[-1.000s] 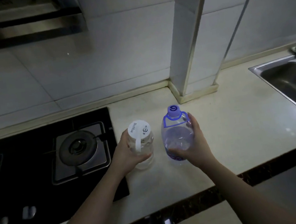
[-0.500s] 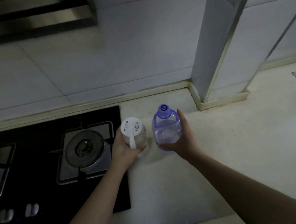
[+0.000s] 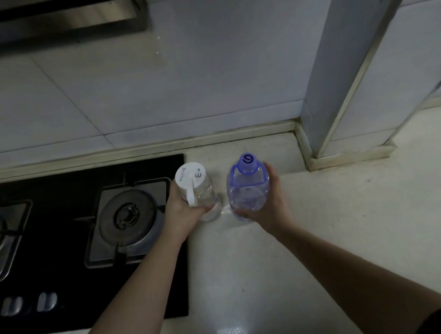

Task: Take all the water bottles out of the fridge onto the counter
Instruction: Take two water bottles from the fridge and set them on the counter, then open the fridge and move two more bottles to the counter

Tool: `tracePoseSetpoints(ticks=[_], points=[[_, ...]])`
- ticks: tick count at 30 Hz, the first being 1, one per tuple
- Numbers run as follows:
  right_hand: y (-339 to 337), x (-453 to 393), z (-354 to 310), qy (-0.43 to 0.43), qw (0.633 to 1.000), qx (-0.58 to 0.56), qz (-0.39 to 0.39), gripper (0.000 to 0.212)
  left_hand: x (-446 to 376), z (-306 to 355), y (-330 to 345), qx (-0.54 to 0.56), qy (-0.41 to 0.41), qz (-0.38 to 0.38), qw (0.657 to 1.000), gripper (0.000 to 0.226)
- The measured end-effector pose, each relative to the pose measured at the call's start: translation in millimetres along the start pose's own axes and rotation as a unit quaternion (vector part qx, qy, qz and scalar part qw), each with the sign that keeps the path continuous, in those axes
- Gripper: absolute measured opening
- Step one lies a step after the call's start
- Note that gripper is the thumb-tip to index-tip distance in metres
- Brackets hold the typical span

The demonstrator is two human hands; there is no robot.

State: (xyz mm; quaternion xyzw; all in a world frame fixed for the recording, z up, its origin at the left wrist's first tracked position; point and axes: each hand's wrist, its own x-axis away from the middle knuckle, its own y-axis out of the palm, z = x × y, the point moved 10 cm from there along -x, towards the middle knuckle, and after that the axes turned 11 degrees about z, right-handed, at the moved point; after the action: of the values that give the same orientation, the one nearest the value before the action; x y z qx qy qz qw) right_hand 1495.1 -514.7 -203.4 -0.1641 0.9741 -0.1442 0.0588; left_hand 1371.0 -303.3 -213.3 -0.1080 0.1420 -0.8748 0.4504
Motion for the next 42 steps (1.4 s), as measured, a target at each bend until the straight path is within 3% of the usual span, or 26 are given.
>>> tracePoseSetpoints(ticks=[9, 13, 15, 17, 23, 27, 31, 35, 42], points=[[-3, 8, 8, 0.058, 0.997, 0.015, -0.048, 0.133, 12, -11, 4, -0.04, -0.001, -0.03, 0.999, 0.095], [-34, 23, 4, 0.007, 0.993, 0.119, 0.006, 0.109, 34, -13, -9, -0.08, 0.016, -0.019, 0.996, 0.087], [-57, 34, -2, -0.029, 0.991, 0.117, 0.063, 0.085, 49, -17, -26, -0.139, 0.039, 0.011, 0.989, 0.08], [-64, 48, -9, -0.062, 0.99, 0.102, 0.073, 0.064, 68, -20, -43, -0.203, 0.049, 0.038, 0.977, 0.076], [-29, 94, -27, -0.146, 0.974, 0.166, -0.039, 0.038, 124, -2, -69, -0.371, 0.162, 0.049, 0.913, 0.077], [8, 129, -46, -0.218, 0.951, 0.179, -0.128, 0.045, 164, 3, -96, -0.459, 0.179, 0.104, 0.864, 0.07], [57, 171, -68, -0.321, 0.893, 0.21, -0.235, 0.061, 197, -4, -136, -0.496, 0.159, 0.141, 0.842, 0.067], [102, 221, -96, -0.413, 0.836, 0.229, -0.28, 0.063, 243, -17, -192, -0.518, 0.104, 0.187, 0.828, 0.07], [165, 338, -146, -0.484, 0.783, 0.19, -0.342, 0.063, 351, -27, -302, -0.545, 0.044, 0.278, 0.789, 0.073]])
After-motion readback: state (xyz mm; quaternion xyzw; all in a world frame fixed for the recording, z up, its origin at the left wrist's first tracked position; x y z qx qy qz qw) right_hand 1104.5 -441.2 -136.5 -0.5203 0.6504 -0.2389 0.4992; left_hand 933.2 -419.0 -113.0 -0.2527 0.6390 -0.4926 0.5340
